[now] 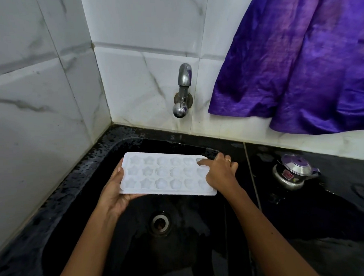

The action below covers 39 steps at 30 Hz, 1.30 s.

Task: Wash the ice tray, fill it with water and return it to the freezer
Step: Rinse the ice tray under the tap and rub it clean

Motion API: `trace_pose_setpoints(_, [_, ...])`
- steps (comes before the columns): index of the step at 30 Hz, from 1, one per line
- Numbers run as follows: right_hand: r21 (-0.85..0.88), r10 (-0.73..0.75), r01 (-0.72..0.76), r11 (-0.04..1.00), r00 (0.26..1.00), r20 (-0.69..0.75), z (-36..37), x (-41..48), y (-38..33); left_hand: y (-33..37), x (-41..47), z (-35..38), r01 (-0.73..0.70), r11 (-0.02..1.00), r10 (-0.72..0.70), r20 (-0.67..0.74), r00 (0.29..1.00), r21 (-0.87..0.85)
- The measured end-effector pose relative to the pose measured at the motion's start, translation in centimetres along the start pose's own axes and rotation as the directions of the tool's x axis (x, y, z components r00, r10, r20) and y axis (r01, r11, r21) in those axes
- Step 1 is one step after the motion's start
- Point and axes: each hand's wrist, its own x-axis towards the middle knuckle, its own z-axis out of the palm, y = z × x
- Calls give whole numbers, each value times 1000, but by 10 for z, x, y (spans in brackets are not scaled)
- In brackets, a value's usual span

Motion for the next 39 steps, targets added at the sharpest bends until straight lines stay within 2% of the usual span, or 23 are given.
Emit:
trace_pose_setpoints(5, [-1,-16,16,1000,999,30,0,-1,0,-1,-1,2,-3,1000,3,12,1000,-28])
trace_pose_setpoints(17, [-85,-4,5,996,1000,4,-2,-5,-1,-6,-2,0,25,1000,-25,11,1000,-19])
trace_pose_setpoints(22, [-86,-7,9,996,1000,29,-2,-6,-2,-7,-3,1,-5,1000,7,59,998,-22])
trace_pose_setpoints(32, [-119,10,-10,993,1000,2,-2,-5,1,-9,10,-10,41,999,-41,10,999,-17])
trace_pose_setpoints(36, [-101,16,-12,995,999,44,0,-4,-2,-10,8,-7,48,998,-48,-10,999,-39])
trace_pose_setpoints(39, [-66,4,-7,998,999,-44,-2,-6,-2,-10,7,-6,50,998,-50,-13,999,-40])
